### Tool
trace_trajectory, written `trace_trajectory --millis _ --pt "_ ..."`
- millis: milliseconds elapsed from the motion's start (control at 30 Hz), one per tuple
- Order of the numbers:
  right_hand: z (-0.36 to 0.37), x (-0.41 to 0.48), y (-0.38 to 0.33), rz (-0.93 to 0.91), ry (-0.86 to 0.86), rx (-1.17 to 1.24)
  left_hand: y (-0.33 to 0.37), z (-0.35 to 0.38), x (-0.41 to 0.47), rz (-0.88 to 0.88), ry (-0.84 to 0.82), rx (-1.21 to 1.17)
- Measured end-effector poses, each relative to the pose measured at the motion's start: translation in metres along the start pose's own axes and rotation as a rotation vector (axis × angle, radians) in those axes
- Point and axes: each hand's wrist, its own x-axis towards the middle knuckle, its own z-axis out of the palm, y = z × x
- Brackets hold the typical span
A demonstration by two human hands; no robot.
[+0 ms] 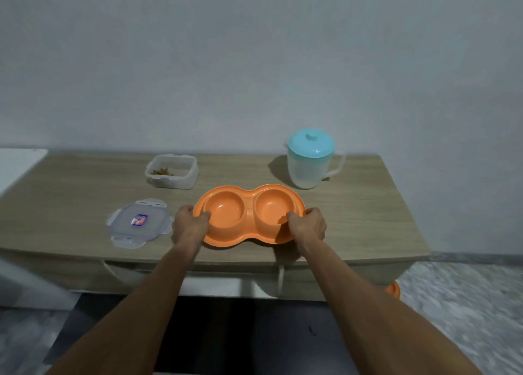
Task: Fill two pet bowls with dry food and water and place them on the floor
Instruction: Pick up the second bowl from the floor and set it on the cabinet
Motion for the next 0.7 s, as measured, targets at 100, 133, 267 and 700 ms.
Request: trace_trajectory --millis 100,133,267,700 --pt "0.024 0.000 -0.002 0.018 -0.001 -0.023 -0.011 -0.005 0.021 -0.001 -0.010 0.011" --pt "0.030 0.001 -0.002 0.019 0.001 -0.028 -0.014 -0.005 0.026 -0.004 -0.015 0.006" --pt "0.045 0.005 -0.003 0.024 0.009 -0.062 -0.024 -0.004 0.041 -0.012 -0.038 -0.013" --pt "0.061 0.023 0.000 0.020 0.011 -0.165 -0.028 0.000 0.047 0.002 -0.088 0.008"
